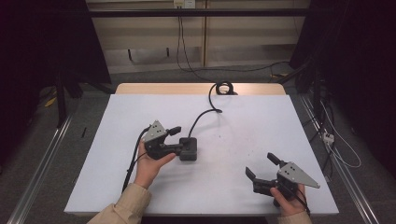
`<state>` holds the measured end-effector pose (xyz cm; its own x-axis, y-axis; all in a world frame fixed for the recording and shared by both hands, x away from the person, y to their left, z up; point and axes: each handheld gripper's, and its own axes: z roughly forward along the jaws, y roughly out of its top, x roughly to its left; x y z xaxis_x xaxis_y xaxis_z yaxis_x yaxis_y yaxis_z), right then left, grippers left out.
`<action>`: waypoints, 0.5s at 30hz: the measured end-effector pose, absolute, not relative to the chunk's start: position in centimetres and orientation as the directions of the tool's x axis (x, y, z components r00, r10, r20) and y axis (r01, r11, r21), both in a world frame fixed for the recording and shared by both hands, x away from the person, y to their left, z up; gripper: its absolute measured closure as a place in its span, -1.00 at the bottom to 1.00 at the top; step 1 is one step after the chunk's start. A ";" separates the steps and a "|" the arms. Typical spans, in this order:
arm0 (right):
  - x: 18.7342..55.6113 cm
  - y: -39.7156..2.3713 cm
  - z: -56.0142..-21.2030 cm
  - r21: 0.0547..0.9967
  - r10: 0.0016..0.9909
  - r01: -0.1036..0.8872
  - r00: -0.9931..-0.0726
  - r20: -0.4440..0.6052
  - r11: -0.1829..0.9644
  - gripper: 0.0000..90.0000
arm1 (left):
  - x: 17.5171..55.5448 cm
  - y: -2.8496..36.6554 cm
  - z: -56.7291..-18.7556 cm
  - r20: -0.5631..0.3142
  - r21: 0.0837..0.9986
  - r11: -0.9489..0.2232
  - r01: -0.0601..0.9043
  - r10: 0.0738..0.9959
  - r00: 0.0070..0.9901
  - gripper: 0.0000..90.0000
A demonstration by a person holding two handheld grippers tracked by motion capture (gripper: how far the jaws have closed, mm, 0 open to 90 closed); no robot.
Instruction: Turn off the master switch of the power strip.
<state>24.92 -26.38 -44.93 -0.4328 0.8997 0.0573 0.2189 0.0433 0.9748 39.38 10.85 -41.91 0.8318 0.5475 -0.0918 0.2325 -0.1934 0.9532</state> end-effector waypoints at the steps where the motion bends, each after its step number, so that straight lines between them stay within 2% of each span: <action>1: 24.9 -26.4 -44.9 0.975 0.900 0.219 -0.432 0.057 0.043 -0.90 | 39.4 10.9 -41.9 -0.092 0.953 -0.196 0.232 0.544 0.834 -0.05; 7: 24.9 -26.4 -44.9 0.975 0.899 0.219 -0.433 0.055 0.046 -0.90 | 39.3 10.9 -41.8 -0.102 0.950 -0.194 0.244 0.547 0.831 0.17; 15: 25.0 -26.4 -44.9 0.975 0.900 0.218 -0.433 0.053 0.047 -0.90 | 39.3 11.1 -41.6 -0.132 0.947 -0.184 0.264 0.528 0.839 0.25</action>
